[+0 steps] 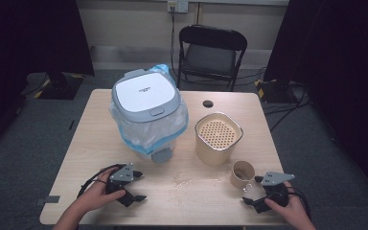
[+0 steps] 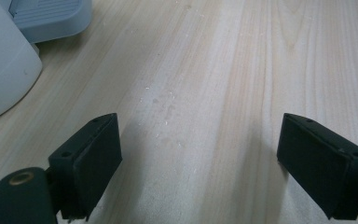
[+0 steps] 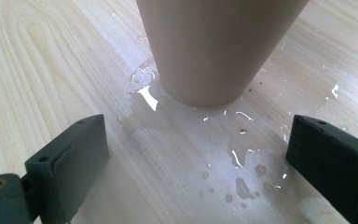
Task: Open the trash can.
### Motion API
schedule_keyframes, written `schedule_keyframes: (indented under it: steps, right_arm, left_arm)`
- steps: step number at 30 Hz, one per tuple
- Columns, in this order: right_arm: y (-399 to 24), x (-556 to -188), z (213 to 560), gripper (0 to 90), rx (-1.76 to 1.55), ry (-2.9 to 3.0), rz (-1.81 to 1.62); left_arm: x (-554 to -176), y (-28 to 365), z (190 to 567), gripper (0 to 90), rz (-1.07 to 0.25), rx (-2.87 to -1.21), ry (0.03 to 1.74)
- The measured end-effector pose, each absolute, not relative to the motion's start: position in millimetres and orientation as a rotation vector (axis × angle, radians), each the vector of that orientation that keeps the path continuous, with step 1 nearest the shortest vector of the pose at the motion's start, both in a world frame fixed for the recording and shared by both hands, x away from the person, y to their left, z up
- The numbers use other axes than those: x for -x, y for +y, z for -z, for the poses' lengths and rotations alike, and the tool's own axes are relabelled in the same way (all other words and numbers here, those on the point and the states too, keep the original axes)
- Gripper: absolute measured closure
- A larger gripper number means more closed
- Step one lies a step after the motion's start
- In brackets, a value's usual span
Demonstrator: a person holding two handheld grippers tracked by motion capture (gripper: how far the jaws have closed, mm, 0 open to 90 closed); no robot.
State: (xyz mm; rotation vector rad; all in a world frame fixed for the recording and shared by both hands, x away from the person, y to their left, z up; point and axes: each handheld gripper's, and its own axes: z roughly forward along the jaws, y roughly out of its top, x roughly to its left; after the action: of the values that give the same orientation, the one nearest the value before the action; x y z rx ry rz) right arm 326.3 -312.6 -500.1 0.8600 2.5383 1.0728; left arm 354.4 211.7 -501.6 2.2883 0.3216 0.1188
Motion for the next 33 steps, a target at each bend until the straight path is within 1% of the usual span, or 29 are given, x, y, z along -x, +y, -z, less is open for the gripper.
schedule_keyframes:
  steps: [9, 10, 11, 12, 14, 15, 16, 17, 20, 24, 25, 26, 27, 28, 29, 30, 33]
  right_arm:
    - [-314.5, -325.4, 499.7, 5.8, -0.848, 2.551, -1.087]
    - [-315.6, -325.2, 498.8, 9.3, -0.843, 2.559, -1.087]
    - [-317.1, -325.2, 497.0, 17.1, -0.837, 2.566, -1.093]
    - [-319.0, -325.3, 494.6, 21.3, -0.834, 2.569, -1.099]
    - [-322.1, -325.3, 489.4, 14.0, -0.842, 2.566, -1.103]
    - [-322.1, -325.3, 489.4, 14.0, -0.842, 2.566, -1.103]
    - [-325.7, -325.0, 481.8, 19.3, -0.838, 2.566, -1.103]
    - [-325.7, -325.0, 481.8, 19.3, -0.838, 2.566, -1.103]
    - [-331.8, -325.3, 462.9, 19.6, -0.815, 2.575, -1.071]
    - [-336.4, -326.8, 440.2, 22.0, -0.814, 2.602, -1.067]
    - [-336.4, -326.8, 440.2, 22.0, -0.814, 2.602, -1.067]
    - [-337.0, -327.3, 428.5, 22.1, -0.8, 2.606, -1.06]
    - [-337.0, -327.3, 428.5, 22.1, -0.8, 2.606, -1.06]
    - [-337.0, -328.4, 417.4, 22.3, -0.796, 2.611, -1.065]
    - [-337.0, -328.4, 417.4, 22.3, -0.796, 2.611, -1.065]
    - [-336.2, -330.1, 407.4, 22.7, -0.792, 2.616, -1.072]
    - [-334.3, -332.0, 398.3, 23.4, -0.776, 2.62, -1.073]
  left_arm:
    - [-354.5, 211.4, 501.9, 11.7, -0.117, -2.292, 0.32]
    - [-354.5, 211.4, 501.9, 11.7, -0.117, -2.292, 0.32]
    - [-354.5, 211.4, 501.9, 11.7, -0.117, -2.291, 0.321]
    - [-354.4, 211.4, 501.9, 11.7, -0.117, -2.291, 0.321]
    - [-354.5, 211.4, 501.9, 11.7, -0.117, -2.292, 0.32]
    - [-354.5, 211.4, 501.9, 11.7, -0.117, -2.292, 0.32]
    - [-354.5, 211.4, 501.9, 11.7, -0.117, -2.292, 0.32]
    - [-354.5, 211.4, 501.9, 11.7, -0.117, -2.292, 0.32]
    - [-354.4, 211.4, 501.9, 11.7, -0.117, -2.292, 0.321]
    - [-354.5, 211.4, 501.9, 11.7, -0.117, -2.292, 0.32]
    - [-354.5, 211.4, 501.9, 11.7, -0.117, -2.292, 0.32]
    - [-354.5, 211.4, 501.9, 11.7, -0.117, -2.292, 0.32]
    - [-354.5, 211.4, 501.9, 11.7, -0.117, -2.292, 0.32]
    - [-354.5, 211.4, 501.9, 11.6, -0.117, -2.292, 0.32]
    - [-354.5, 211.4, 501.9, 11.6, -0.117, -2.292, 0.32]
    - [-354.4, 211.4, 501.9, 11.6, -0.117, -2.292, 0.32]
    - [-354.5, 211.4, 501.9, 11.6, -0.117, -2.292, 0.32]
